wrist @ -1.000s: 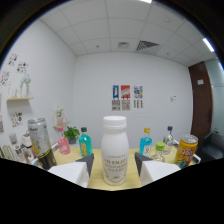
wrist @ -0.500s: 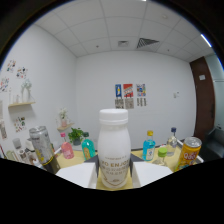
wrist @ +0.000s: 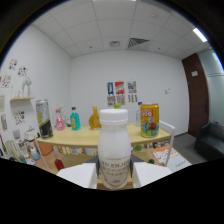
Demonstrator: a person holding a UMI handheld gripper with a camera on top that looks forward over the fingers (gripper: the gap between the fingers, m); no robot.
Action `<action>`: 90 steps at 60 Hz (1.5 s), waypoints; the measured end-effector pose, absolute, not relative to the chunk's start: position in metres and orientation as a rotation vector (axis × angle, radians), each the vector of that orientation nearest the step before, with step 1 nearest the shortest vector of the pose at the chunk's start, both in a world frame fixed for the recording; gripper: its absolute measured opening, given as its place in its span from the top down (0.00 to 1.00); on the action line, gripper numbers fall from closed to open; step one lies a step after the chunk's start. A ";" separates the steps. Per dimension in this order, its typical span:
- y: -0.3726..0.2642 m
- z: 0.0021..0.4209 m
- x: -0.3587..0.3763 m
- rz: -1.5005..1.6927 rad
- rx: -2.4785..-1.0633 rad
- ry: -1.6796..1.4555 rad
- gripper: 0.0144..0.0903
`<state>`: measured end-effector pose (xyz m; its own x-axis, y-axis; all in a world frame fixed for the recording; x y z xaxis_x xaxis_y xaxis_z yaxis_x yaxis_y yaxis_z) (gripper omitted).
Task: Make me a cup of Mount Fuji.
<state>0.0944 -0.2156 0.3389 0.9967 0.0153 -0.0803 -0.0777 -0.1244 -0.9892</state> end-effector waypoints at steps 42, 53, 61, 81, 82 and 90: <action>-0.227 0.101 0.137 -0.488 -1.915 -0.590 0.56; -0.215 0.115 0.136 -0.788 -1.764 -0.979 0.56; -0.208 0.121 0.131 -0.996 -1.610 -1.259 0.56; -0.196 0.131 0.124 -1.327 -1.266 -1.683 0.56; -0.195 0.131 0.124 -1.332 -1.257 -1.695 0.56; -0.196 0.130 0.125 -1.359 -1.224 -1.736 0.56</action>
